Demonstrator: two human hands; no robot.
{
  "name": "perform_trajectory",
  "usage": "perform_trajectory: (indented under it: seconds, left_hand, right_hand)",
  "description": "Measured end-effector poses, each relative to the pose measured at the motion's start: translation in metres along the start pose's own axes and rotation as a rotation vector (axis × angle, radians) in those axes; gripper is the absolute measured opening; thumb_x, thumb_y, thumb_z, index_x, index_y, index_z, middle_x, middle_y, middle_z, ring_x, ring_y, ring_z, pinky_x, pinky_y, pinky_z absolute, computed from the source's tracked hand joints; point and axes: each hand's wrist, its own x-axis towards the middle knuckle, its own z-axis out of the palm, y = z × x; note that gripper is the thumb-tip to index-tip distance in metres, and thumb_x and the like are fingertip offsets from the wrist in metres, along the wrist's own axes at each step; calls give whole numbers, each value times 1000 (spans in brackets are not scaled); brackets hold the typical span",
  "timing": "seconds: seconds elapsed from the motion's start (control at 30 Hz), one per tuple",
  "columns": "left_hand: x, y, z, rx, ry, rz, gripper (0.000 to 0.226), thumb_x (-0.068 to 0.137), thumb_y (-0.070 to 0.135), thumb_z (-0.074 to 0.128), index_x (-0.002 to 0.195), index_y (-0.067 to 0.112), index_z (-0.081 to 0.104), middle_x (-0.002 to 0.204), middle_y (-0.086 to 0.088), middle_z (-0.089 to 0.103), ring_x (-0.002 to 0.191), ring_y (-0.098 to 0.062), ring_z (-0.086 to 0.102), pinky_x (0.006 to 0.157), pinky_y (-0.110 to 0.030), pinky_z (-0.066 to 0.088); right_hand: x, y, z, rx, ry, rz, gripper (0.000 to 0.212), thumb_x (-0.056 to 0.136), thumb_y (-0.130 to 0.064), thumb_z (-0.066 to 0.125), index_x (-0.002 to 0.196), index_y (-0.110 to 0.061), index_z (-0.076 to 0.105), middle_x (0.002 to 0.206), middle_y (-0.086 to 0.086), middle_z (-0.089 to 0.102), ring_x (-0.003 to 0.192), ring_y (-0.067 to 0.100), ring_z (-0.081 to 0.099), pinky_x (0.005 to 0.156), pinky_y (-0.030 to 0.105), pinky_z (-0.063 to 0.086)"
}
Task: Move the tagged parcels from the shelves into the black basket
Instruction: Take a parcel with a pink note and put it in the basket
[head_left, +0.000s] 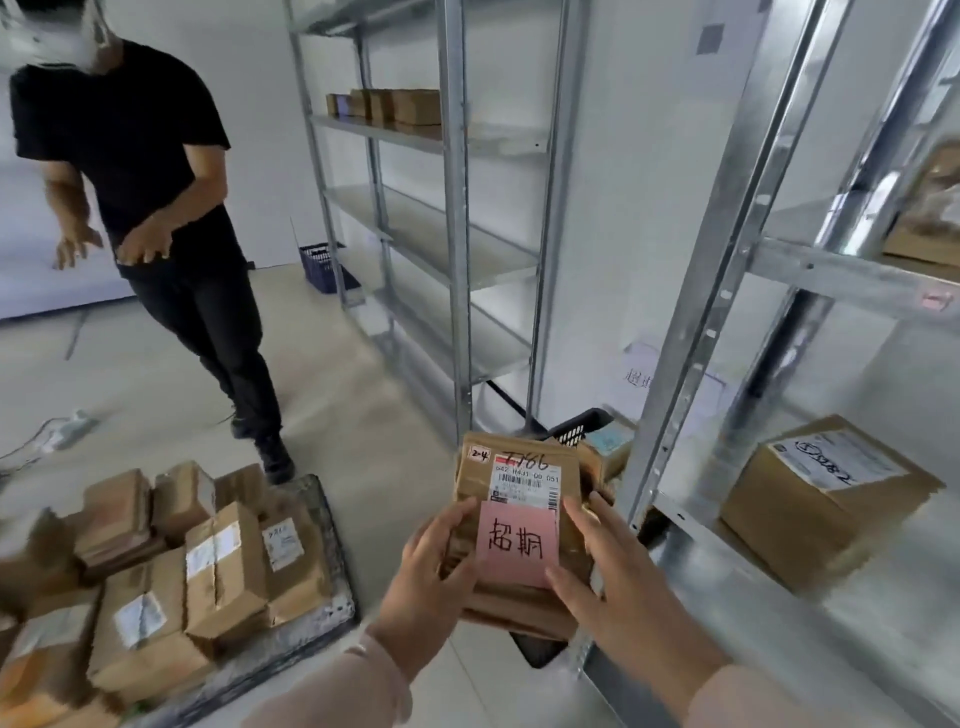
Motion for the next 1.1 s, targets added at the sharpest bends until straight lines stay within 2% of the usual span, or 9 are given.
perform_trajectory:
  seconds: [0.2, 0.37, 0.5, 0.57, 0.63, 0.73, 0.87, 1.0, 1.1]
  left_hand:
    - [95, -18, -22, -3, -163, 0, 51, 87, 18, 66, 115, 60, 53, 126, 4, 52, 112, -8, 56, 97, -25, 50]
    - [170, -27, -2, -3, -290, -1, 53, 87, 7, 65, 117, 49, 54, 123, 0, 58, 105, -11, 62, 74, -13, 51]
    - [227, -36, 20, 39, -319, 11, 56, 85, 7, 67, 116, 51, 51, 125, 0, 60, 110, -12, 60, 90, -22, 50]
    - [253, -40, 26, 43, -339, -8, 54, 85, 9, 68, 116, 51, 52, 124, 0, 62, 110, -13, 61, 90, -20, 50]
    - [278, -42, 32, 44, -362, -46, 53, 84, 15, 69, 116, 55, 54, 124, -2, 61, 108, -13, 62, 88, -19, 52]
    - [319, -46, 42, 56, -342, -34, 55, 73, 32, 68, 113, 67, 52, 125, -2, 61, 111, -15, 62, 98, -36, 51]
    - [362, -60, 63, 85, -410, -98, 54, 76, 35, 68, 114, 67, 49, 126, 3, 62, 113, -16, 61, 101, -45, 49]
    - [410, -86, 87, 132, -545, -147, 56, 68, 48, 65, 115, 72, 46, 129, 10, 59, 116, -13, 59, 101, -43, 49]
    - [444, -98, 111, 170, -698, -178, 52, 83, 29, 67, 121, 58, 47, 132, 5, 53, 116, -13, 55, 98, -32, 49]
  right_hand:
    - [53, -18, 10, -58, 14, 126, 71, 89, -66, 40, 142, -55, -6, 146, -36, -14, 142, -1, 0, 118, 28, 14]
    - [89, 5, 14, -36, 82, 241, 83, 59, -96, 12, 134, -64, -1, 146, -38, -12, 140, -5, -1, 117, 26, 11]
    - [140, 19, 8, -18, 127, 274, 89, 57, -97, 12, 138, -61, 5, 153, -32, -5, 143, -1, 4, 119, 33, 15]
    - [167, 26, 5, -26, 132, 283, 95, 59, -96, 12, 144, -54, 8, 155, -28, -3, 144, -1, 3, 119, 35, 17]
    - [190, 28, -2, -36, 91, 300, 88, 63, -93, 17, 142, -57, 5, 155, -28, -6, 143, -2, 0, 119, 33, 15]
    - [224, 38, -11, -49, 46, 327, 73, 84, -70, 43, 143, -56, 3, 155, -28, -9, 143, 1, 1, 119, 32, 14]
    - [264, 55, -12, -16, 35, 425, 75, 88, -60, 49, 147, -50, 4, 155, -27, -9, 145, 5, -1, 120, 37, 13]
    - [293, 77, -3, 10, 76, 529, 74, 88, -60, 49, 147, -48, 6, 156, -25, -8, 145, 3, -3, 121, 37, 12]
    - [314, 93, 0, 47, 108, 680, 72, 90, -56, 51, 148, -49, 8, 155, -27, -7, 144, 1, -3, 120, 34, 10]
